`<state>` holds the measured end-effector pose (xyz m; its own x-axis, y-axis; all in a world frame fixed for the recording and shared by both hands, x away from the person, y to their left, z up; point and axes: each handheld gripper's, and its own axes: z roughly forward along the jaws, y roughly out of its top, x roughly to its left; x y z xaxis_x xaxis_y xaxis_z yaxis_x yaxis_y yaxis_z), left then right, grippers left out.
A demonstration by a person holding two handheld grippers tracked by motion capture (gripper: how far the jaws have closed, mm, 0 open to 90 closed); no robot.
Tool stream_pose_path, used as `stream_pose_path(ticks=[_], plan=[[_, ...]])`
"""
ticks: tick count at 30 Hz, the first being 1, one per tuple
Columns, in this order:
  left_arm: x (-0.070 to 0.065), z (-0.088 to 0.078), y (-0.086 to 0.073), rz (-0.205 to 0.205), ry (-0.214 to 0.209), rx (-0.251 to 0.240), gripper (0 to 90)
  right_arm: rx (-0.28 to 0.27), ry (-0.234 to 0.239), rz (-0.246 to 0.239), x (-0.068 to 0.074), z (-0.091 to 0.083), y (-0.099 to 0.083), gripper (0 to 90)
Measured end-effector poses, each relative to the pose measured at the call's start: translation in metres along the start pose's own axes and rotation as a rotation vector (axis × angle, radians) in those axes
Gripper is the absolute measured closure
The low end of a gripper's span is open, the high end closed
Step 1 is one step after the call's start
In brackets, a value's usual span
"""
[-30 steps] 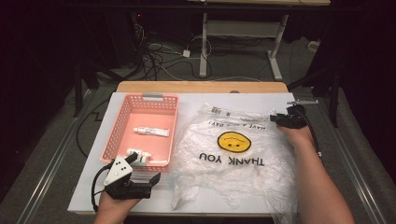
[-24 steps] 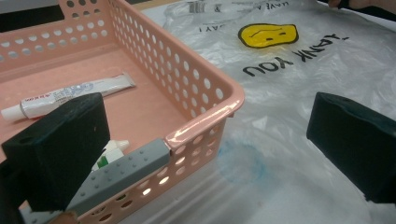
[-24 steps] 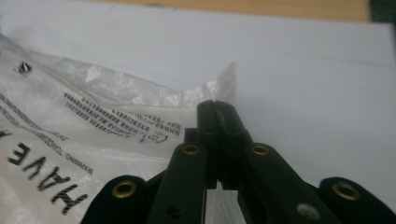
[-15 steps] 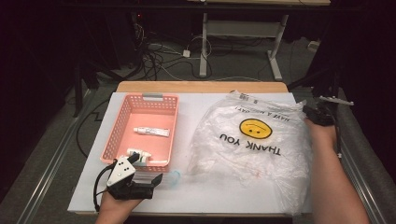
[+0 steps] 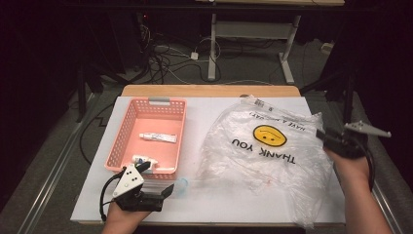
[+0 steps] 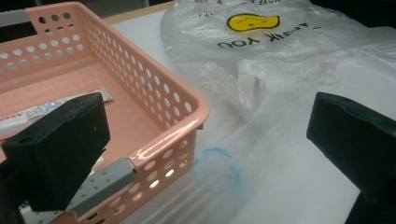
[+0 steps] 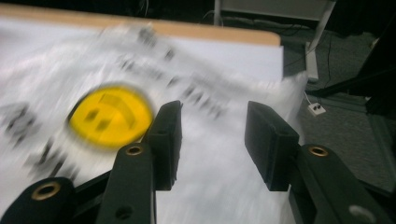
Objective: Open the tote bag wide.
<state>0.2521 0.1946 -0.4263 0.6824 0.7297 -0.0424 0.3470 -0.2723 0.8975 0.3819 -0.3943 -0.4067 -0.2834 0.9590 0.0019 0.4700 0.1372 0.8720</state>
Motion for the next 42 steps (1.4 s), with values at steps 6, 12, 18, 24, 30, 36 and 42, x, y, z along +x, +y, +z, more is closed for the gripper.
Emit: stream_pose_path(ticks=[6,12,18,24,30,36,42], plan=[[0.001,0.001,0.001,0.000,-0.010,0.001,0.0,0.050,0.028,-0.005,0.041,-0.051,-0.050,52.2],[0.007,0.004,0.003,0.013,-0.008,0.022,0.0,0.066,0.058,0.062,0.064,-0.078,-0.089,44.0],[0.013,0.006,0.008,0.005,-0.006,0.007,0.0,0.126,0.086,0.056,0.079,-0.086,-0.109,29.9],[0.014,0.011,0.013,0.007,-0.009,0.002,0.0,0.171,0.069,0.049,0.077,-0.085,-0.119,20.9],[0.014,0.015,0.014,0.009,-0.012,0.003,0.0,0.214,0.042,0.006,0.076,-0.081,-0.125,31.3],[0.014,0.012,0.014,0.011,-0.010,-0.007,0.0,0.221,0.075,-0.059,0.086,-0.083,-0.125,63.9],[0.015,0.013,0.014,0.010,-0.009,-0.007,0.0,0.221,0.144,-0.096,0.097,-0.082,-0.121,89.0]])
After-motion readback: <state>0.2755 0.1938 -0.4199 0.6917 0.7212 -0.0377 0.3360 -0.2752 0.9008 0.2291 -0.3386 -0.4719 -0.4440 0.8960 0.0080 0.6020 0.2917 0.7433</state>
